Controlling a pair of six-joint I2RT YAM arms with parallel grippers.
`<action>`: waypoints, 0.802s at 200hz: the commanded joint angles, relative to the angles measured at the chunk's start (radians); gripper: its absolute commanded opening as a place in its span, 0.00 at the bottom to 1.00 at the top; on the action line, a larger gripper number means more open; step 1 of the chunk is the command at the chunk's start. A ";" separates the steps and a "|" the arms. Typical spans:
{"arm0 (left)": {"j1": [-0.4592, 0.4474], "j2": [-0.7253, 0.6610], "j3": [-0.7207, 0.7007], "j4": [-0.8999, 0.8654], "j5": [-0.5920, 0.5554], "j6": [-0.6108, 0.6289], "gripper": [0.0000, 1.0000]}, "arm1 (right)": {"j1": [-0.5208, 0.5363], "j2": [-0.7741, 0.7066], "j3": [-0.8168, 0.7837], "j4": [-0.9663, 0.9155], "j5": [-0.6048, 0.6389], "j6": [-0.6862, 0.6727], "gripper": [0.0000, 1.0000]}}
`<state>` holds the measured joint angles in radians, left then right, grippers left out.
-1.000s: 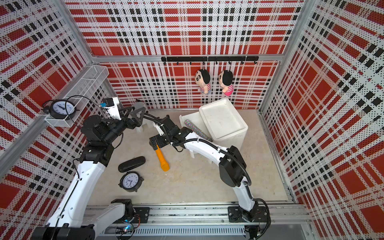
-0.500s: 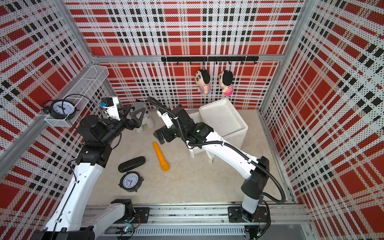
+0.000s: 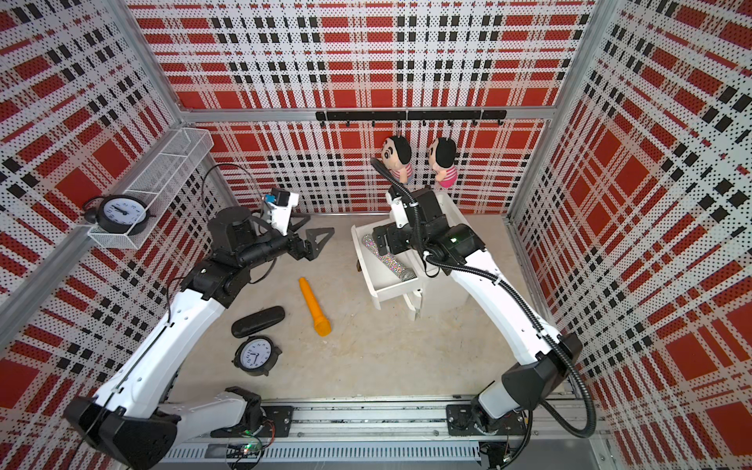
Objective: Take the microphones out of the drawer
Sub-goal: Pick up the microphone from the drawer.
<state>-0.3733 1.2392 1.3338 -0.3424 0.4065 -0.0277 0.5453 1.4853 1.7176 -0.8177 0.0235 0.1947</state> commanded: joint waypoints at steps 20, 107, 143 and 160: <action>-0.148 0.141 0.145 -0.151 -0.197 0.063 0.98 | -0.174 -0.114 -0.111 0.003 -0.067 -0.018 1.00; -0.231 0.534 0.553 -0.245 -0.211 -0.404 0.98 | -0.374 -0.169 -0.202 0.001 -0.092 -0.033 1.00; -0.252 0.577 0.579 -0.193 -0.229 -0.596 0.98 | -0.417 -0.168 -0.190 -0.007 -0.080 -0.050 1.00; -0.250 0.576 0.570 -0.170 -0.252 -0.698 0.98 | -0.428 -0.161 -0.178 -0.014 -0.070 -0.059 1.00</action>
<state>-0.6182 1.8145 1.8832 -0.5617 0.1879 -0.5217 0.1375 1.3388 1.5105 -0.8185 -0.0647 0.1665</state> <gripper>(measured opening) 0.982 0.997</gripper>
